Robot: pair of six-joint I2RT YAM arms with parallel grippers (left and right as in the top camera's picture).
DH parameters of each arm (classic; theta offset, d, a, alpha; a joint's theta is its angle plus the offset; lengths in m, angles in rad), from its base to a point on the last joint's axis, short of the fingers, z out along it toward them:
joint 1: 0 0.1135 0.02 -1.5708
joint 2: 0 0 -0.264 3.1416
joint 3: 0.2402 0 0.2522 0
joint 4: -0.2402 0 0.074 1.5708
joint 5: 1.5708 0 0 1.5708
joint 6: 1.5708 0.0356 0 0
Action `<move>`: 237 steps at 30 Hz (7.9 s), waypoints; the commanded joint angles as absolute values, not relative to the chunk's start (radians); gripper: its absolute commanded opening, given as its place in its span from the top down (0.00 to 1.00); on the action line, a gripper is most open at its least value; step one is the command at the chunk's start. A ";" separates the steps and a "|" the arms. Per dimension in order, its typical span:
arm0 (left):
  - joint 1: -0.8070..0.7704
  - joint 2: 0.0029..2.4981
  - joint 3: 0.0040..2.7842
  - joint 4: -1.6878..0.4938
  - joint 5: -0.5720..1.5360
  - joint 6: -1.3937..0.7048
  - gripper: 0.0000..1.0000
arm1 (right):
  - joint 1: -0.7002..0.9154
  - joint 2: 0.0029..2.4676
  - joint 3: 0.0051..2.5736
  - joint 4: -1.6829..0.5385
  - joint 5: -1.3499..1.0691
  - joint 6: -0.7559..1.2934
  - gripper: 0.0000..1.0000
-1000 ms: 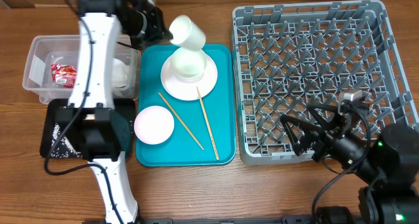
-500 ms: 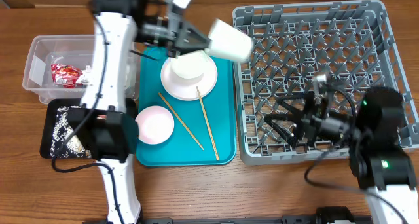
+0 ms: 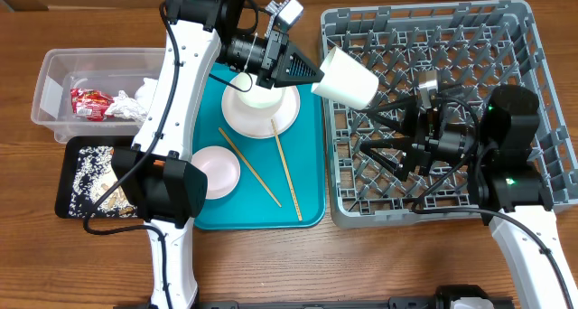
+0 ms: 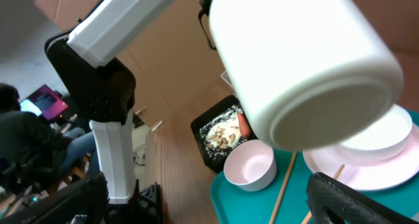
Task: Sort waste into correct bins and load items into the dishwasher
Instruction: 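Lift the white cup toward the dish rack while the right gripper approaches, then grasp the white cup with the right gripper from the left gripper, then lower the white cup upside down into the rack and release, then reach the left gripper to the white bowl on the plate and grasp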
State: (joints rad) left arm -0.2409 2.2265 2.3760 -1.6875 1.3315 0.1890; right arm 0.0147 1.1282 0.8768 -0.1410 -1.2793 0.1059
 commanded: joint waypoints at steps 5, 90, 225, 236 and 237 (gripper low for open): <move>-0.270 2.196 2.390 -1.690 1.309 0.221 0.96 | 0.018 1.139 0.893 -0.080 -1.280 0.101 0.00; -0.354 2.196 2.390 -1.690 1.250 0.129 0.96 | -0.047 1.209 0.891 -0.001 -1.296 0.045 0.28; -0.201 2.196 2.390 -1.668 0.353 -0.157 0.44 | 0.131 1.530 1.501 -1.455 -0.209 0.149 0.07; -0.166 2.197 2.390 -1.636 0.201 -0.221 0.39 | 0.215 1.530 1.499 -1.392 -0.316 0.150 0.07; -0.167 2.198 2.390 -1.626 0.198 -0.232 0.39 | 0.230 1.530 1.499 -1.386 -0.316 0.150 0.07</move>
